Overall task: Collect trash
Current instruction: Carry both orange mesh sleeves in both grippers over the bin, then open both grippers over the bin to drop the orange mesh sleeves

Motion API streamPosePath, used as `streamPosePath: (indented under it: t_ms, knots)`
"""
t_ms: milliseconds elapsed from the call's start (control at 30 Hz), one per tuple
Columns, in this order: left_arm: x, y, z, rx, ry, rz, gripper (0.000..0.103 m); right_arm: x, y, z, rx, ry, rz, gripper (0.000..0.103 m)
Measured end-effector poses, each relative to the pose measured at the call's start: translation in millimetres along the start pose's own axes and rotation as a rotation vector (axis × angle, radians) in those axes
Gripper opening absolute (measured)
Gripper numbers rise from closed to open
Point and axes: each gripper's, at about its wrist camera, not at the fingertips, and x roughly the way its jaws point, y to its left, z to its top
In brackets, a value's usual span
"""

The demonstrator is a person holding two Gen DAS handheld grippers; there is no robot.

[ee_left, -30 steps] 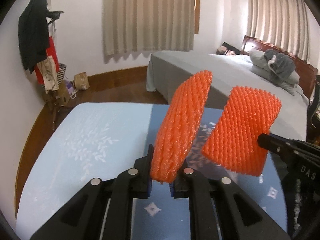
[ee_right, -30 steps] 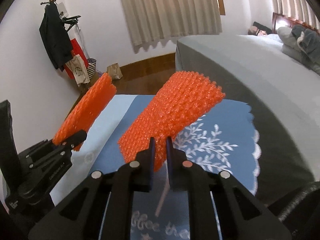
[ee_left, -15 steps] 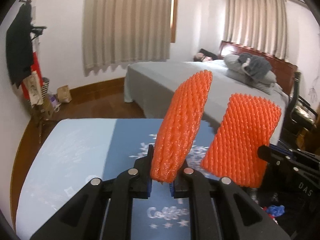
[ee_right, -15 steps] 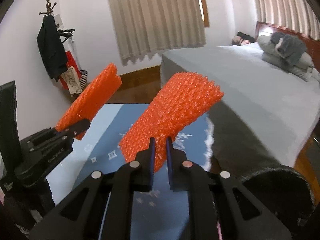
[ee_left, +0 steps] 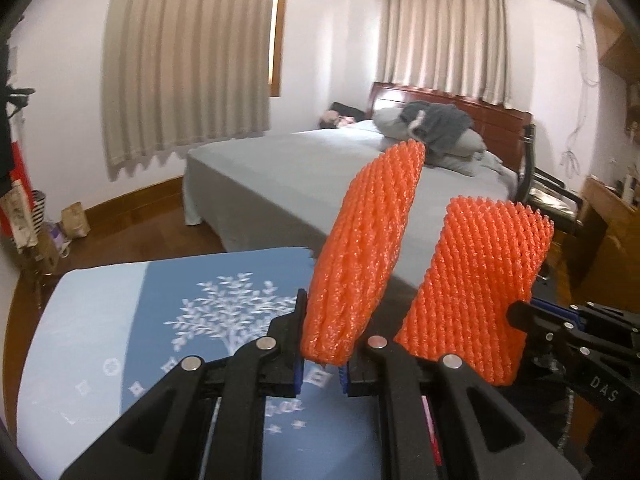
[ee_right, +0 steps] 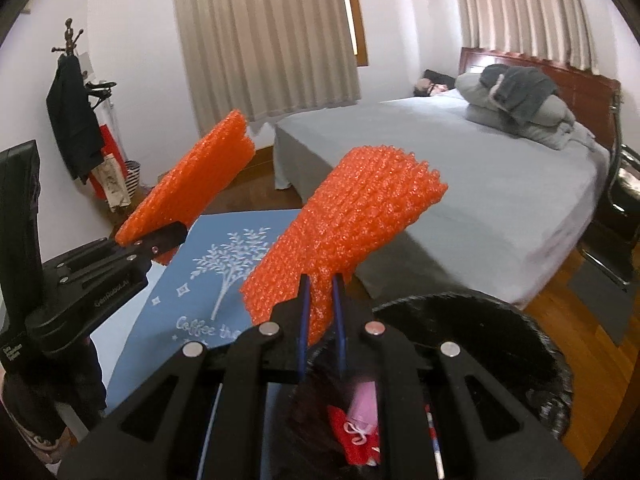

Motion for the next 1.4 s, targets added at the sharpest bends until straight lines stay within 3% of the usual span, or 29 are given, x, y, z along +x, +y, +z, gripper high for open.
streamPosePath:
  t_ms: [533,1067,1200,1333,1400]
  knots:
    - [7,-77,-16,0.092,0.041,-0.137,0.013,-48,-61,-31,0.066,-0.005,-0.133,0.010]
    - [32,-139,-48,0.170,0.132,-0.239,0.013,-49,-114,-77,0.149,0.062,-0.223,0.012]
    - [45,-146,-57,0.179,0.188,-0.269,0.019,-38,-120,-88,0.160,0.101,-0.233,0.015]
    - [48,-148,-65,0.176,0.212,-0.270,0.045,-31,-126,-99,0.171,0.125,-0.242,0.026]
    - [47,-146,-65,0.174,0.212,-0.263,0.052,-32,-129,-102,0.178,0.127,-0.248,0.034]
